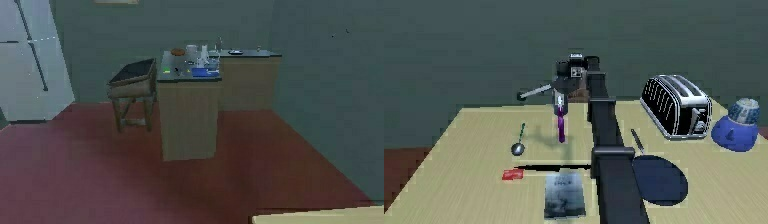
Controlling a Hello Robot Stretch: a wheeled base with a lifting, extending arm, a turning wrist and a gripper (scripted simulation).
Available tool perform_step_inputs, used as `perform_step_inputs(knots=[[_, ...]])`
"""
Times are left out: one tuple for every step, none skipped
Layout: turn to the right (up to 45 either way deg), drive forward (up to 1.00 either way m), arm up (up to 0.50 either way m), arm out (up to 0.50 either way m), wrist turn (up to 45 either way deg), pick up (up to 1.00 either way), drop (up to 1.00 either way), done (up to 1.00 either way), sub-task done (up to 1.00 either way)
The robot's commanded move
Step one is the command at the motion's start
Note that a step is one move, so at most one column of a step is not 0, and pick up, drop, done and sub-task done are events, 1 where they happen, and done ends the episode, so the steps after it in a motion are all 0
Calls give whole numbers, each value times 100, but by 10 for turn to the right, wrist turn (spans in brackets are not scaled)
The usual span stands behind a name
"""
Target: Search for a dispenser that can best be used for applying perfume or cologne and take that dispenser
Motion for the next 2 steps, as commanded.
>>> perform_step_inputs(knots=[[0,0,0,0,270,0,0,0,0],[0,0,-30,0,0,0,0,0,0]])
